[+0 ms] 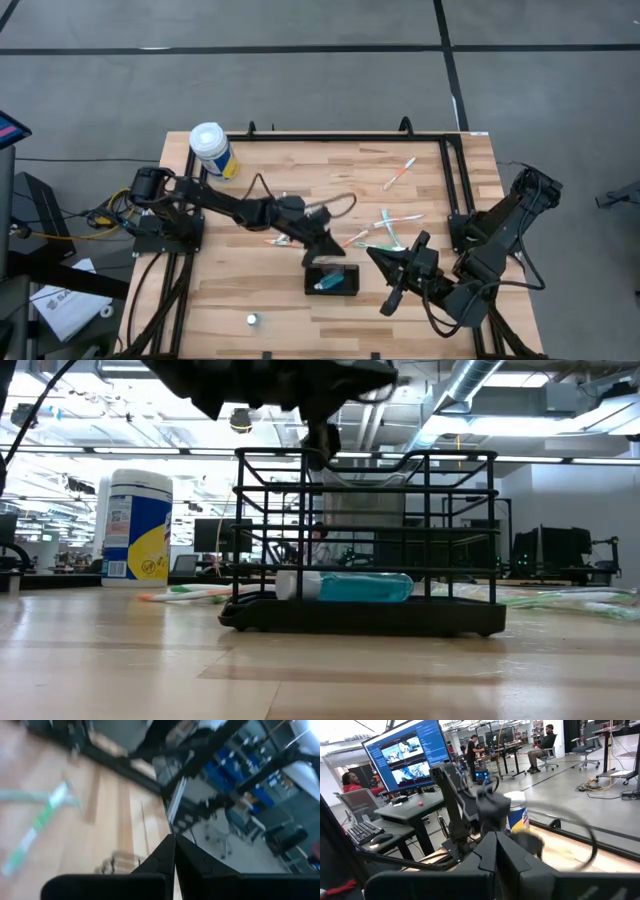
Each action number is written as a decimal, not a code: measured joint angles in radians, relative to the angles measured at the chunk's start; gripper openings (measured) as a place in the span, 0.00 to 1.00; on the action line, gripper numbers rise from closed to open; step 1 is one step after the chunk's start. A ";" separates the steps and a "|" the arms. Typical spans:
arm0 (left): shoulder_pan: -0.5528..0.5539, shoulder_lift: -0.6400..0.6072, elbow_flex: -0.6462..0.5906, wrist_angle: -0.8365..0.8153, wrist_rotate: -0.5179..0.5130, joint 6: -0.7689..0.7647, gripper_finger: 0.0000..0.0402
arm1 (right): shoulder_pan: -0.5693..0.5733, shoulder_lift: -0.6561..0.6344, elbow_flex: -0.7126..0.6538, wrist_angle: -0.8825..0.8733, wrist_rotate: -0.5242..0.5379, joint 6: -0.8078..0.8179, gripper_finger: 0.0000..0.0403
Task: Pick & Place toothbrushing station
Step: Put the blue mouthwash into the black wire organizer
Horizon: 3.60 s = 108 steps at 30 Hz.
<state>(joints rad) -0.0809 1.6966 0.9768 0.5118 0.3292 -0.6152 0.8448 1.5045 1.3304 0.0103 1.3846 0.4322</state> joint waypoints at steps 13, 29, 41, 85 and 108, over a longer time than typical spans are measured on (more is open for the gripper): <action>0.060 -0.250 -0.001 -0.031 0.091 0.087 0.06 | -0.002 -0.072 -0.001 -0.005 -0.046 -0.071 0.00; -0.270 -0.486 -0.001 -1.025 -0.231 0.030 0.52 | 0.024 -0.170 0.000 -0.062 -0.108 -0.133 0.06; -0.706 -0.486 -0.144 -1.017 -0.680 -0.688 0.51 | 0.009 -0.170 0.000 -0.071 -0.105 -0.178 0.30; -0.771 -0.251 -0.144 -0.819 -0.469 -1.090 0.51 | -0.016 -0.170 0.000 -0.109 -0.132 -0.178 0.39; -0.770 -0.249 -0.169 -0.842 -0.437 -1.134 0.51 | -0.016 -0.170 0.000 -0.109 -0.132 -0.178 0.33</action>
<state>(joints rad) -0.8513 1.4475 0.8073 -0.3303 -0.1078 -1.7491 0.8288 1.3346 1.3300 -0.0982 1.2530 0.2543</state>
